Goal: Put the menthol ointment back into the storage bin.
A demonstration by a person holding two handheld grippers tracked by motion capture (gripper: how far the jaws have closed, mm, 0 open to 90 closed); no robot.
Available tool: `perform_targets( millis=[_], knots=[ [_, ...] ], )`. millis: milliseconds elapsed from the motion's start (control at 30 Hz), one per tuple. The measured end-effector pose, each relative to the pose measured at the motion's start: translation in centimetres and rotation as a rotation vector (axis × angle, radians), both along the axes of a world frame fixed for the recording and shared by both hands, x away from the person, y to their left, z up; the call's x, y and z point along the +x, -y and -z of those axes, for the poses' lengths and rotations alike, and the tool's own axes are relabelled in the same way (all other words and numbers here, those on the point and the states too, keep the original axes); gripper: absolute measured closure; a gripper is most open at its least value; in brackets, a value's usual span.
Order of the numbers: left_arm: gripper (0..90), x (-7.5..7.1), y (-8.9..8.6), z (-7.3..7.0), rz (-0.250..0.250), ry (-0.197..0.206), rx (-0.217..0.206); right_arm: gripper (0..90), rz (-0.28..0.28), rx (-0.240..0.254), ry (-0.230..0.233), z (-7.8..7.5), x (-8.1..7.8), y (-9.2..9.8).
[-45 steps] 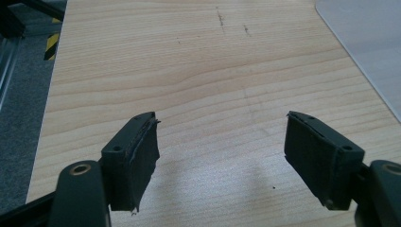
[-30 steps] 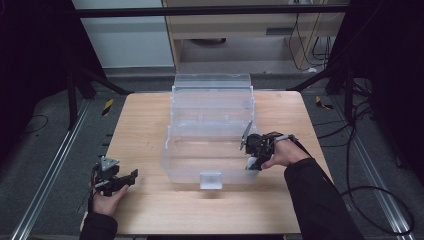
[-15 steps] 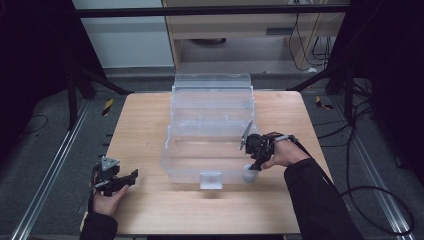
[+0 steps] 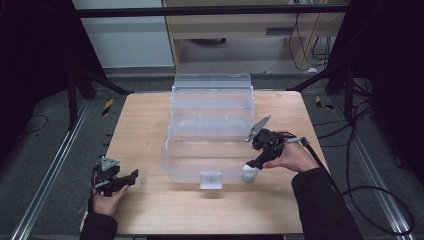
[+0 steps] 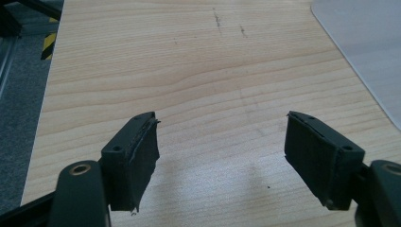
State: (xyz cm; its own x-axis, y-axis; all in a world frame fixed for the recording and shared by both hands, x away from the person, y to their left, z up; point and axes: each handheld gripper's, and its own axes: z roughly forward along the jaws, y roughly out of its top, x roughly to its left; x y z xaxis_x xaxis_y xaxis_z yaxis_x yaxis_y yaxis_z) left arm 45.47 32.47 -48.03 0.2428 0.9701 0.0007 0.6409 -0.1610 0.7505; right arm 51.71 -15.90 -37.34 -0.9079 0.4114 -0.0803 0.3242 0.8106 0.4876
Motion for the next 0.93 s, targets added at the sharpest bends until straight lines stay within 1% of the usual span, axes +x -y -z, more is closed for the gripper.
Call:
perform_targets(
  millis=[33, 67, 100, 167, 200, 233, 267, 300, 367, 400, 433, 467, 533, 567, 600, 633, 667, 733, 800, 833, 867, 933],
  knots=[
    [26.2, 0.0, 0.0, 0.0, 0.001, -0.001, 0.0, 30.9, 0.034, 0.068, 0.042, -0.4, -0.6, 0.8],
    [26.2, 0.0, 0.0, 0.0, 0.002, -0.003, 0.001, 30.9, 0.034, 0.068, 0.042, -0.4, -0.6, 0.8],
    [26.2, 0.0, 0.1, 0.0, 0.001, -0.003, -0.002, 30.3, 0.053, 0.108, 0.058, -0.6, -1.0, 1.2],
    [26.3, 0.0, 0.1, 0.0, 0.002, -0.002, -0.007, 24.5, 0.1, 0.179, 0.087, -0.7, -1.6, 2.1],
    [26.5, -0.1, 0.1, -0.1, 0.003, 0.0, -0.009, 22.6, 0.125, 0.21, 0.111, -0.7, -1.9, 2.5],
    [26.9, -0.1, 0.1, -0.1, 0.004, 0.001, -0.011, 22.0, 0.153, 0.237, 0.132, -0.6, -2.3, 3.0],
    [28.2, -0.1, 0.1, -0.1, 0.005, 0.003, -0.013, 20.2, 0.217, 0.29, 0.173, -0.3, -3.0, 4.0],
    [29.1, -0.2, 0.2, -0.2, 0.006, 0.003, -0.014, 19.7, 0.246, 0.318, 0.19, -0.1, -3.3, 4.5],
    [30.9, -0.2, 0.2, -0.2, 0.012, 0.004, -0.019, 18.7, 0.309, 0.377, 0.209, 0.5, -4.0, 5.5],
    [30.9, -0.2, 0.2, -0.2, 0.012, 0.002, -0.021, 18.7, 0.309, 0.377, 0.209, 0.5, -4.0, 5.5],
    [31.4, -0.2, 0.2, -0.2, 0.012, -0.002, -0.02, 18.2, 0.338, 0.401, 0.221, 0.9, -4.3, 6.0],
    [32.1, -0.2, 0.2, -0.2, 0.011, -0.004, -0.024, 16.3, 0.368, 0.415, 0.232, 1.3, -4.7, 6.5],
    [34.6, -0.2, 0.1, -0.1, 0.012, -0.006, -0.035, 14.9, 0.435, 0.422, 0.279, 2.3, -5.4, 7.6],
    [35.7, -0.2, 0.0, -0.1, 0.011, -0.005, -0.038, 15.2, 0.457, 0.428, 0.291, 2.6, -5.6, 8.0],
    [36.5, -0.2, 0.0, -0.2, 0.011, -0.005, -0.043, 15.5, 0.483, 0.445, 0.301, 3.1, -5.9, 8.5],
    [37.7, -0.2, 0.0, -0.2, 0.009, -0.005, -0.048, 15.4, 0.503, 0.468, 0.301, 3.6, -6.1, 9.0],
    [38.3, -0.2, -0.1, -0.2, 0.008, -0.004, -0.053, 15.2, 0.523, 0.487, 0.291, 4.1, -6.3, 9.4],
    [38.8, -0.2, -0.1, -0.2, 0.007, -0.005, -0.052, 15.2, 0.552, 0.512, 0.288, 5.2, -6.6, 10.2],
    [38.9, -0.2, -0.1, -0.2, 0.005, -0.003, -0.05, 13.9, 0.574, 0.499, 0.265, 5.9, -6.6, 10.7],
    [38.6, -0.2, -0.1, -0.2, 0.004, -0.002, -0.05, 13.7, 0.592, 0.503, 0.263, 6.6, -6.8, 11.1],
    [38.6, -0.2, -0.1, -0.2, 0.004, -0.002, -0.047, 13.7, 0.592, 0.503, 0.263, 6.6, -6.8, 11.1],
    [37.1, -0.2, -0.1, -0.1, 0.004, -0.001, -0.038, 13.6, 0.603, 0.497, 0.256, 7.5, -7.0, 11.4]
  ],
)
